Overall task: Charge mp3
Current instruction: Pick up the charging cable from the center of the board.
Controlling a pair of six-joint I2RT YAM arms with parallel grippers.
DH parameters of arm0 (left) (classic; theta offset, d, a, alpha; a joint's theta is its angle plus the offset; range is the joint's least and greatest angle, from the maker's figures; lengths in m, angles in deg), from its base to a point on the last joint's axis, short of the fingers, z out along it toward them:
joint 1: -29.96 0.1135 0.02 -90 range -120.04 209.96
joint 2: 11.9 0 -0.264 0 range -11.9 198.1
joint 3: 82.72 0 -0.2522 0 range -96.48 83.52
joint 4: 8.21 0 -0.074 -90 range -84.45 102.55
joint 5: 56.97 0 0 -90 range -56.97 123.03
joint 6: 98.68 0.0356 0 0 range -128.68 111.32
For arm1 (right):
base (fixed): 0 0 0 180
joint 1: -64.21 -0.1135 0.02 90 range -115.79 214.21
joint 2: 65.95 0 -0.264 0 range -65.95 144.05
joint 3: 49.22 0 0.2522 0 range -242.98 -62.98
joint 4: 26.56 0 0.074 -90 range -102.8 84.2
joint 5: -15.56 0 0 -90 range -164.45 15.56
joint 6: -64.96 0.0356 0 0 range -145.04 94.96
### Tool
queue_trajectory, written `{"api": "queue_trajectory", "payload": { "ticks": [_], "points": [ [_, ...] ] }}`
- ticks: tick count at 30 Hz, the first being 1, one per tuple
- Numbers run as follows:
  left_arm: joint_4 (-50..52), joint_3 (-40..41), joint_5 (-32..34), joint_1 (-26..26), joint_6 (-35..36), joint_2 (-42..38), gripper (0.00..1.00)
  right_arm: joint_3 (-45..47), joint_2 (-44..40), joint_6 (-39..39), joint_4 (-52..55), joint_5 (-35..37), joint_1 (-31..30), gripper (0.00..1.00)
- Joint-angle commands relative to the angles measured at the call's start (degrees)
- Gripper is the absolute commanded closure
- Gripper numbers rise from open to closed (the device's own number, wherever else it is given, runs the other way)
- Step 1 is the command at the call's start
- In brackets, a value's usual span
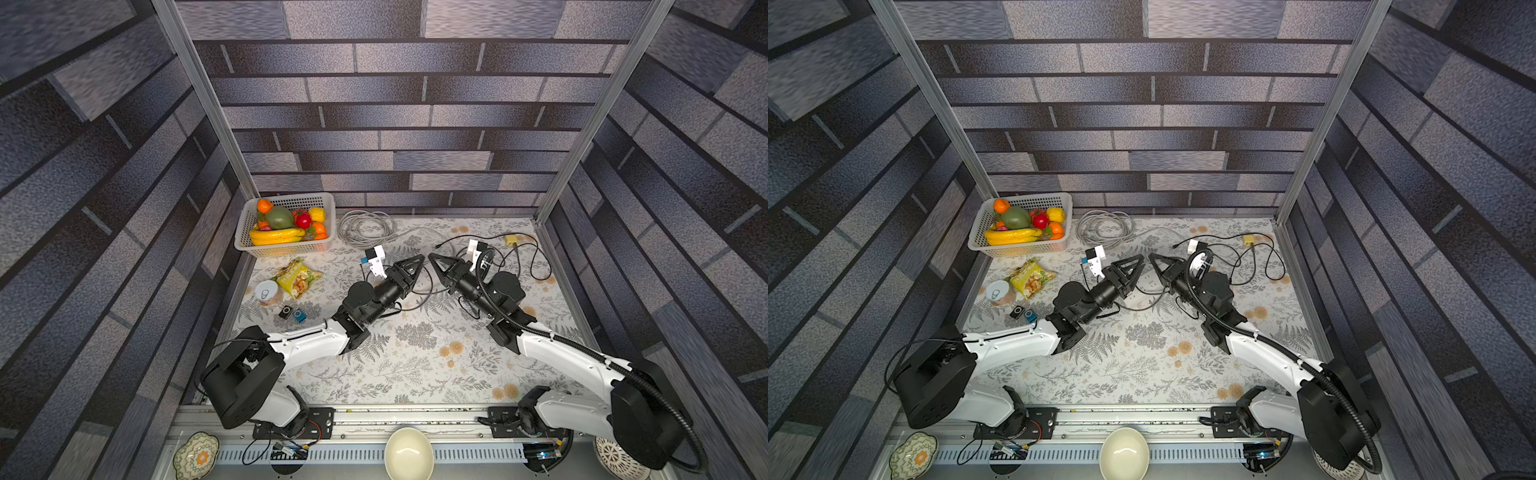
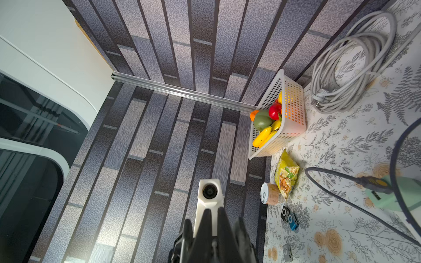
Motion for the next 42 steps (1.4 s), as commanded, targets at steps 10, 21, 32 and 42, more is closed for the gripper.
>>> {"api": "queue_trajectory", "payload": {
  "ticks": [10,21,32,42],
  "points": [
    [12.82,3.39,-1.15,2.22,1.91,-12.02,0.26,-1.07,-2.23,-1.32,-3.70,-4.90,3.64,1.00],
    [6.26,-0.08,-4.84,0.99,-0.86,-4.71,0.36,0.29,-2.05,-0.54,-5.52,-4.80,3.63,1.00],
    [6.88,-1.97,-4.24,-0.11,0.45,-4.48,0.39,1.55,-2.49,-1.07,-5.96,-4.85,3.64,1.00],
    [7.22,4.78,0.44,1.01,-1.31,-7.92,0.42,2.00,-3.45,-2.11,-4.38,-4.40,3.64,1.00]
  ]
}}
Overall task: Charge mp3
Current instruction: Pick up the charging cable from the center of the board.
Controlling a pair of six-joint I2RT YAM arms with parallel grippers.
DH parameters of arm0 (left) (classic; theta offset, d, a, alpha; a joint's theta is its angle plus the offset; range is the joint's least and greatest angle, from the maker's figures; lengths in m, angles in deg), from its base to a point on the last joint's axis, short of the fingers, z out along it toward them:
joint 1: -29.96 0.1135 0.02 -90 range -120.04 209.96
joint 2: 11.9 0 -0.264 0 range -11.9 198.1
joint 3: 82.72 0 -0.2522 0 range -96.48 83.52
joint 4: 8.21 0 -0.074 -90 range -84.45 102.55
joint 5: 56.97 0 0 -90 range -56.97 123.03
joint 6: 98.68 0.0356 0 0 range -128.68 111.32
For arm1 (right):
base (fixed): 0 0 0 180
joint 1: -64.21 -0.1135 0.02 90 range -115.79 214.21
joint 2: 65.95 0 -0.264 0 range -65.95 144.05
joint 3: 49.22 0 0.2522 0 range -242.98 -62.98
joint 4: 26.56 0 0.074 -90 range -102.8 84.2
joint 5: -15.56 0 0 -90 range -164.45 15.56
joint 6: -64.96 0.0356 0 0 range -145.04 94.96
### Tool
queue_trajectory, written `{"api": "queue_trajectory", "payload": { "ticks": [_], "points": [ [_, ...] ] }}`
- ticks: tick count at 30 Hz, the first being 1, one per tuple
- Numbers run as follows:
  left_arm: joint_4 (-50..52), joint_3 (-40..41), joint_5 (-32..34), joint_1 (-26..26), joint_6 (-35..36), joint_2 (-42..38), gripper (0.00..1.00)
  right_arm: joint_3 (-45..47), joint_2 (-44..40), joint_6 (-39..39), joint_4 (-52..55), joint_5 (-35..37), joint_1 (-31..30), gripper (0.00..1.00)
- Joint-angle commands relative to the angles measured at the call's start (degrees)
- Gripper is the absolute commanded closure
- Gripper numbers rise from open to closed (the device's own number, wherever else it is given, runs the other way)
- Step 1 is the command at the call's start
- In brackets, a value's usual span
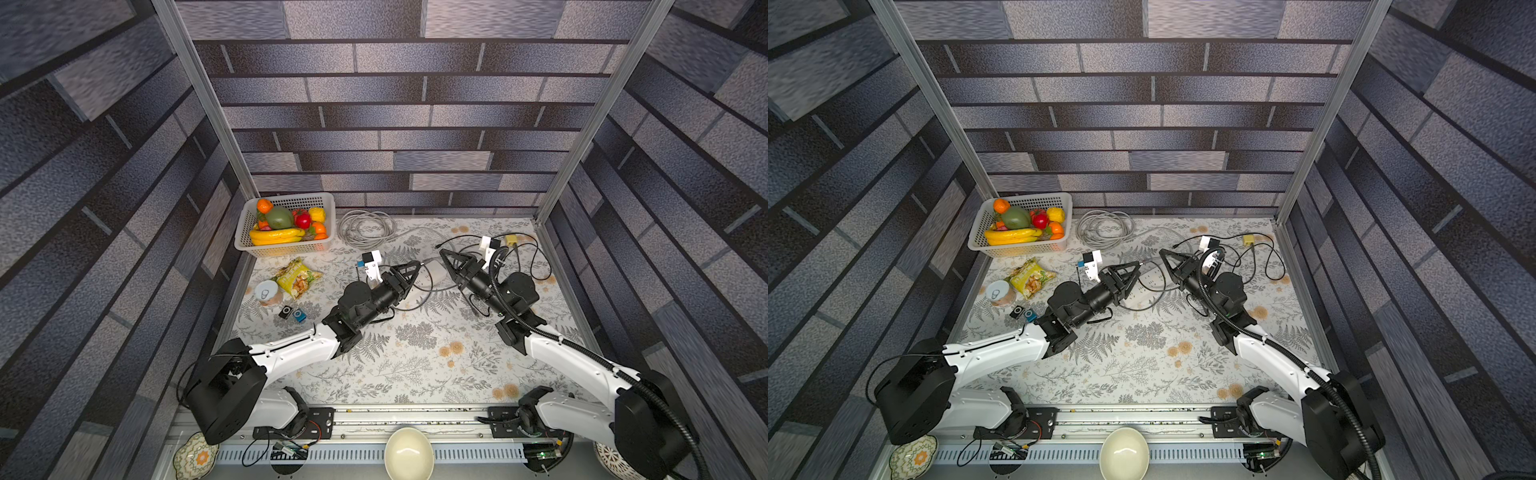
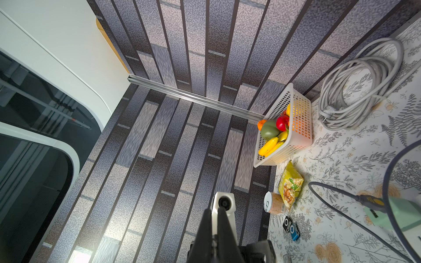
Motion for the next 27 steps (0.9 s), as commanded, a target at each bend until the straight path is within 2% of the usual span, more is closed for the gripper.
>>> {"api": "queue_trajectory", "payload": {
  "ticks": [1,7,17,20,27],
  "points": [
    [-2.50,2.81,2.52,0.59,-1.00,-2.29,0.41,0.89,-1.42,-1.25,-0.74,-0.25,-0.01,1.00],
    [0.13,-0.34,2.58,-0.25,0.92,-2.91,0.39,1.00,-1.32,-1.20,-1.61,-0.41,-0.01,1.00],
    [-4.64,-5.06,0.89,-1.31,-0.77,2.05,0.38,1.35,-0.98,-1.27,-2.20,-0.73,-0.08,1.00],
    [-5.21,-6.34,0.13,-1.54,-1.23,3.73,0.40,1.45,-0.98,-1.21,-2.51,-0.73,-0.10,1.00],
    [-5.26,-7.41,-0.07,-1.84,-1.38,5.22,0.56,1.73,-1.06,-1.14,-2.86,-0.95,-0.10,1.00]
  ]
}}
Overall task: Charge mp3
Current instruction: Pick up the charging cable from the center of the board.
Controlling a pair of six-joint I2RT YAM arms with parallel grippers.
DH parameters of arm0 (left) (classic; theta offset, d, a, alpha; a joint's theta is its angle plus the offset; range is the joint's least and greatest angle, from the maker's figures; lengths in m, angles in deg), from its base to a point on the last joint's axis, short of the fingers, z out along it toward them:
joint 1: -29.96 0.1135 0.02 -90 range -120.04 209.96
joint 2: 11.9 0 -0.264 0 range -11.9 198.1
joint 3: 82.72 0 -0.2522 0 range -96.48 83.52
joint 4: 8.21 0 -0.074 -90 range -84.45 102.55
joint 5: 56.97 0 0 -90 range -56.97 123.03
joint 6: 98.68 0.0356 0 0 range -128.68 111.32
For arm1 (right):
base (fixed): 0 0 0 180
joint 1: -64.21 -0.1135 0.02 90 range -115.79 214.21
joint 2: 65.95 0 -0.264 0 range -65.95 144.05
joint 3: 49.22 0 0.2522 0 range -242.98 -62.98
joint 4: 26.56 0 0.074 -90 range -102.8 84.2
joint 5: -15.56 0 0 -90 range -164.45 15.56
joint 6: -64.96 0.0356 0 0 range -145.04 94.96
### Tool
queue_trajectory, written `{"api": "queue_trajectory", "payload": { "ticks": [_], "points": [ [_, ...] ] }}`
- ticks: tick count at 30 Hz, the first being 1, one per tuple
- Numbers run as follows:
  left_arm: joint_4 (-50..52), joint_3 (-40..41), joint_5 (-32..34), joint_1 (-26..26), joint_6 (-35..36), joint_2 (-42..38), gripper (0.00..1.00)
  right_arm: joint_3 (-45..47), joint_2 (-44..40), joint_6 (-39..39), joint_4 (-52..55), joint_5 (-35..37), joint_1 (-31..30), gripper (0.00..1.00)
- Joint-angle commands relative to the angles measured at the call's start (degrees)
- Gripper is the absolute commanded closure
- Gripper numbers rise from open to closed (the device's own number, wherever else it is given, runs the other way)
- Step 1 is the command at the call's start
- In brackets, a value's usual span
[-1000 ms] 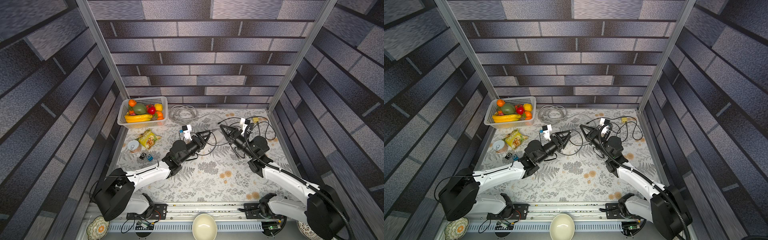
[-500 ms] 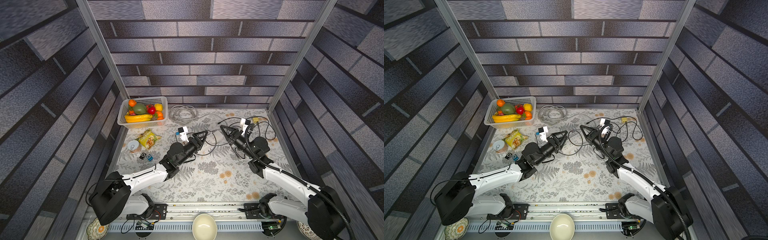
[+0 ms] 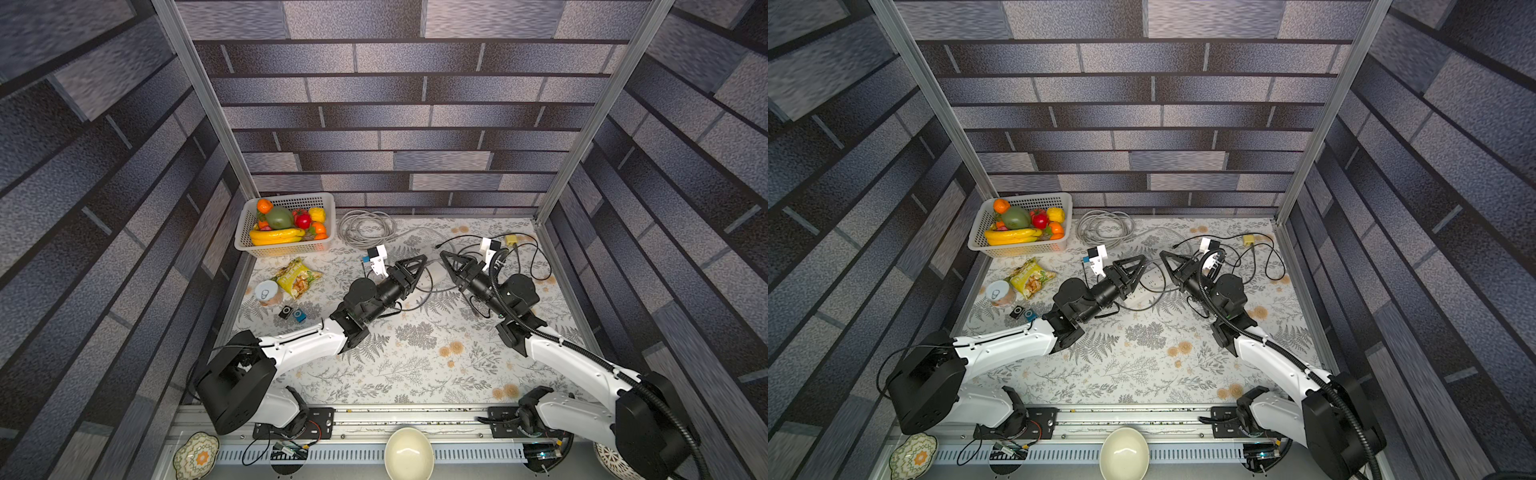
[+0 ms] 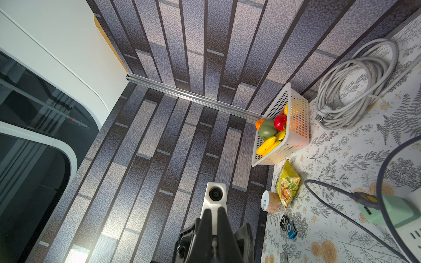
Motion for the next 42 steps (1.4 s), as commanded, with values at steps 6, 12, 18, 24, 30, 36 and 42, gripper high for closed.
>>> {"api": "queue_trajectory", "payload": {
  "ticks": [6,12,18,24,30,36,42],
  "points": [
    [-2.20,-2.94,-1.46,-0.56,-0.21,1.09,0.62,1.03,-0.44,-0.72,-3.21,-0.86,-0.04,1.00],
    [-2.42,-3.05,-2.03,-0.89,-0.39,1.58,0.77,1.25,-0.13,-0.68,-3.83,-0.87,-0.10,1.00],
    [-2.17,-3.01,-2.56,-0.96,-0.33,1.76,1.00,1.44,-0.45,-0.62,-3.84,-1.29,-0.03,1.00],
    [-1.60,-2.51,-4.21,0.58,-0.74,1.24,1.00,2.08,-2.47,-1.82,-3.30,-4.38,-0.01,0.77],
    [-1.83,-2.82,-6.49,1.00,-0.74,1.64,1.00,2.41,-1.19,-0.33,-6.86,-9.08,0.01,0.75],
    [-3.21,-3.43,-7.24,0.68,-1.18,3.13,1.00,1.55,2.71,2.98,-12.24,-11.38,0.00,0.77],
    [-3.21,-3.17,-6.98,0.82,-1.01,3.16,1.00,1.24,2.19,2.19,-9.96,-12.24,-0.08,0.85]
  ]
}}
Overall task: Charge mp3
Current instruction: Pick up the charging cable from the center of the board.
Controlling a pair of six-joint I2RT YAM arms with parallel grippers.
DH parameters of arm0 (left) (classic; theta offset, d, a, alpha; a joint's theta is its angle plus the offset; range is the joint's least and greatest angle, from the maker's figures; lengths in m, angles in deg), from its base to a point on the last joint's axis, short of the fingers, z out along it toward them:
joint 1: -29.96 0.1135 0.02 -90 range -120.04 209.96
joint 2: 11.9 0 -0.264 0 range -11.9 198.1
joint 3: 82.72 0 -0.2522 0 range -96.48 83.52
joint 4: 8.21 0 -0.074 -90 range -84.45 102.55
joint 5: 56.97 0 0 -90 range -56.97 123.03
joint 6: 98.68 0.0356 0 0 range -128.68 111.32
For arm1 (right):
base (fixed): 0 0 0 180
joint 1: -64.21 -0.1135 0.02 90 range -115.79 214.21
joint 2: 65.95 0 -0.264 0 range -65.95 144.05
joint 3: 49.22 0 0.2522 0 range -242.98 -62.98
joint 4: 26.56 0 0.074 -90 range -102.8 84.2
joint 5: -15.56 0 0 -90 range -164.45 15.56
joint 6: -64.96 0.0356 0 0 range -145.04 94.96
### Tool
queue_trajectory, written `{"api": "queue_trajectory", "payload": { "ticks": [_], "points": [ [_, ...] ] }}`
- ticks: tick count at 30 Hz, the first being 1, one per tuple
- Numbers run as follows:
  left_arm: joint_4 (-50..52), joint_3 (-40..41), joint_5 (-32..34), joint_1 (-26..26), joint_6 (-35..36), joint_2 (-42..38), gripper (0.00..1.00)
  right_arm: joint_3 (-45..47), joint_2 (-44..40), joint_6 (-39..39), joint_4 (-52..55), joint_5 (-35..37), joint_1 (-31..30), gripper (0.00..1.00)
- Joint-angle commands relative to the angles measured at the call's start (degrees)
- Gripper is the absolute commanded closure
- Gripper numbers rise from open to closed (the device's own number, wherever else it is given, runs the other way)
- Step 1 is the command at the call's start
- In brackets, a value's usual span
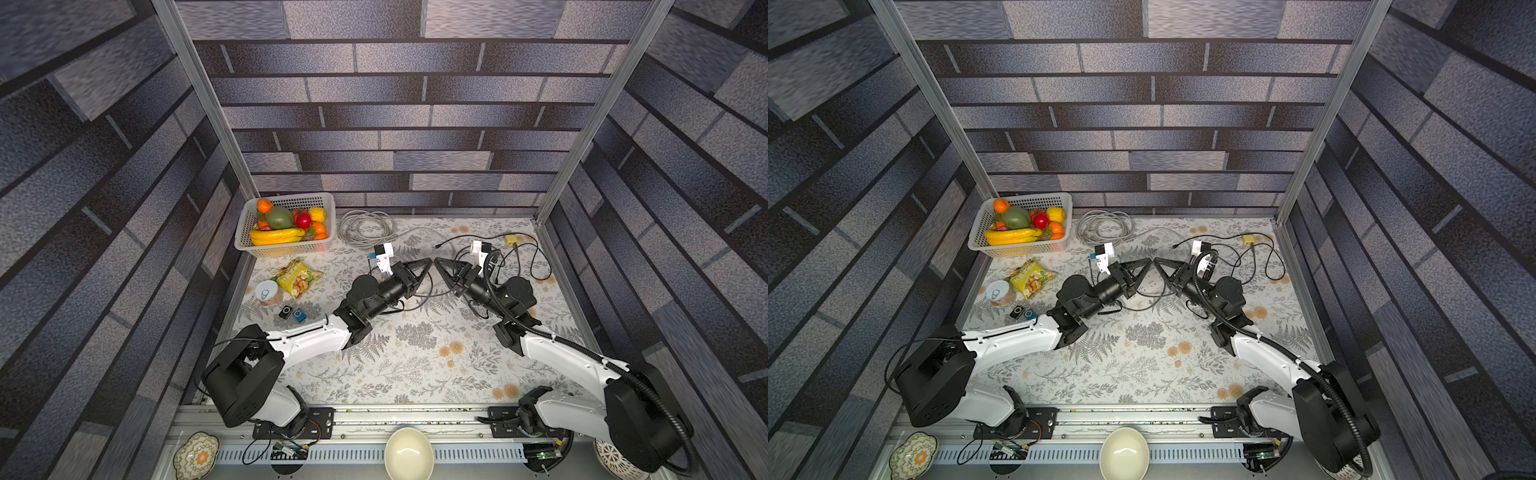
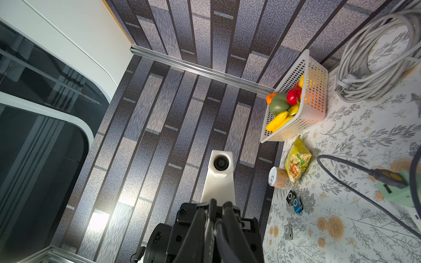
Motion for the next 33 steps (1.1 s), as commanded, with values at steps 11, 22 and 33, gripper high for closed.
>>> {"api": "queue_trajectory", "payload": {
  "ticks": [11,22,33],
  "points": [
    [-1.67,-1.98,-1.78,-0.14,0.06,2.01,1.00,-0.60,-2.36,-1.37,-0.09,-3.74,-0.31,0.87],
    [-1.46,-2.31,-1.77,-0.33,0.24,3.01,1.00,-1.28,-3.80,-4.07,4.37,-5.32,-0.17,0.99],
    [2.41,1.19,0.04,-0.40,2.81,-0.14,1.00,-1.84,-9.16,-10.72,14.19,-4.26,-0.19,1.00]
  ]
}}
